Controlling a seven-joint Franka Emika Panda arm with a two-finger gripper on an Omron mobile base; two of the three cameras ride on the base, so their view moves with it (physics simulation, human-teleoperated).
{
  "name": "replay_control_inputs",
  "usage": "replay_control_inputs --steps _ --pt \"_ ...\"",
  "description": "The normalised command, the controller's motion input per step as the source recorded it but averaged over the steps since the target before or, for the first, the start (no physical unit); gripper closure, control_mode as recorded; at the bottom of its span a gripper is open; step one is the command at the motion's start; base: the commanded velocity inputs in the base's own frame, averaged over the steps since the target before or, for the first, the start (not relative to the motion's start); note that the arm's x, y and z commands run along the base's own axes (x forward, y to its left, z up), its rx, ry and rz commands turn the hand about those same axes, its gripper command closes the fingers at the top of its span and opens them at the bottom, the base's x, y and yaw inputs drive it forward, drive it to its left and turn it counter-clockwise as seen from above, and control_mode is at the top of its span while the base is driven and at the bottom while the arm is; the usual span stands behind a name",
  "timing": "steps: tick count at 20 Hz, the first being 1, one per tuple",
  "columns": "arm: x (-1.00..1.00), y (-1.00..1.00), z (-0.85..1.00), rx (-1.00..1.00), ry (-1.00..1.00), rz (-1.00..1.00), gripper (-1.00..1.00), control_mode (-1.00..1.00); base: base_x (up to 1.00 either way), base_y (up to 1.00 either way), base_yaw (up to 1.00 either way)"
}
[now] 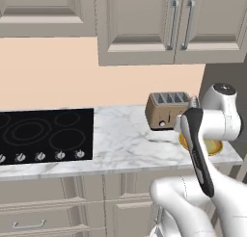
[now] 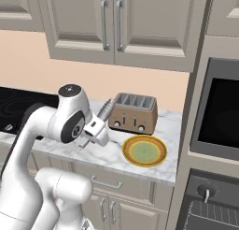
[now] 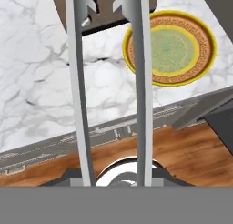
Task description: Pick up the tongs from the counter and place them near the plate next to the oven.
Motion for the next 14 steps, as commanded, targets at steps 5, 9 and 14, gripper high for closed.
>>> replay_control_inputs --steps 5,9,14 --pt "0.75 0.00 -0.77 -0.05 0.24 0.10 1.00 -1.00 0.00 0.00 0.00" --pt "0.60 -0.09 -0.72 0.00 0.13 0.07 1.00 -1.00 0.00 0.00 0.00" --pt "0.45 -0.43 -0.60 0.00 0.04 0.01 1.00 -1.00 0.00 0.00 0.00"
